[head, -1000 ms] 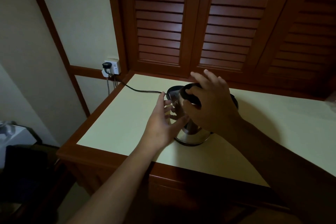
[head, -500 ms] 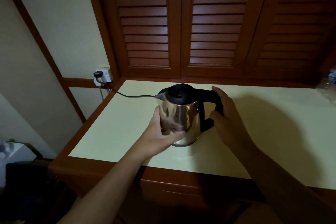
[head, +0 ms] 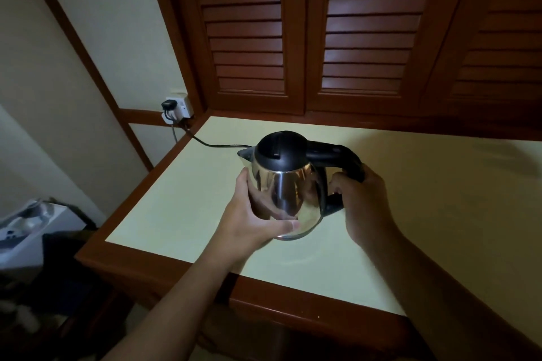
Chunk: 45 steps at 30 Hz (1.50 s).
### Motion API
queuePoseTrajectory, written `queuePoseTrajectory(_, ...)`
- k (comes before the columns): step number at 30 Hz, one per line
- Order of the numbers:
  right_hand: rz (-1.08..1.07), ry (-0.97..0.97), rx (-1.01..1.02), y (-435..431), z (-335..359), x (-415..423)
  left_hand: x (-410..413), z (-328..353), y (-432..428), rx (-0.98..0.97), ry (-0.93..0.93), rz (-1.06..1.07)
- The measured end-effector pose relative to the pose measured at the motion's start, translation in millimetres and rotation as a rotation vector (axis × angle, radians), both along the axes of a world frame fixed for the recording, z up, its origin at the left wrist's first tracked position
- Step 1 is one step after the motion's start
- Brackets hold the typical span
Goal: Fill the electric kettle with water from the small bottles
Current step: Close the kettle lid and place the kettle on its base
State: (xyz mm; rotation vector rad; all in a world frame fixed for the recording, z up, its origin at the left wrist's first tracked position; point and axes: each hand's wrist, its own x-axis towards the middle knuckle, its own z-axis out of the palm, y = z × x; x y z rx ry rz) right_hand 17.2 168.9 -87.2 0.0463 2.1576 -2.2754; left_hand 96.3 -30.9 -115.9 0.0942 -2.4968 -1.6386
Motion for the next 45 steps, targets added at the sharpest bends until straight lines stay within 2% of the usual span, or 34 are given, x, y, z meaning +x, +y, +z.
queuePoseTrajectory(6, 0.016, -0.011, -0.096, -6.8, 20.5, -28.5, -17.3, 22.9, -3.6, -0.001, 0.054, 0.026)
queuePoseTrajectory(14, -0.013, -0.046, -0.136, -38.5, 51.0, -90.7, -89.9, 51.4, -37.3, 0.019, 0.098, -0.015)
queuePoseTrajectory(24, -0.144, -0.076, -0.130, -70.0, 39.1, -154.8, -172.9, 42.9, -72.3, 0.076, 0.071, -0.118)
queuePoseTrajectory(33, -0.196, -0.089, -0.055, -80.2, 29.2, -190.1, -203.3, 31.2, -80.8, 0.111, 0.045, -0.107)
queuePoseTrajectory(45, -0.289, -0.109, -0.138, -82.0, 19.3, -204.6, -217.2, 29.1, -79.9, 0.134, 0.012, -0.097)
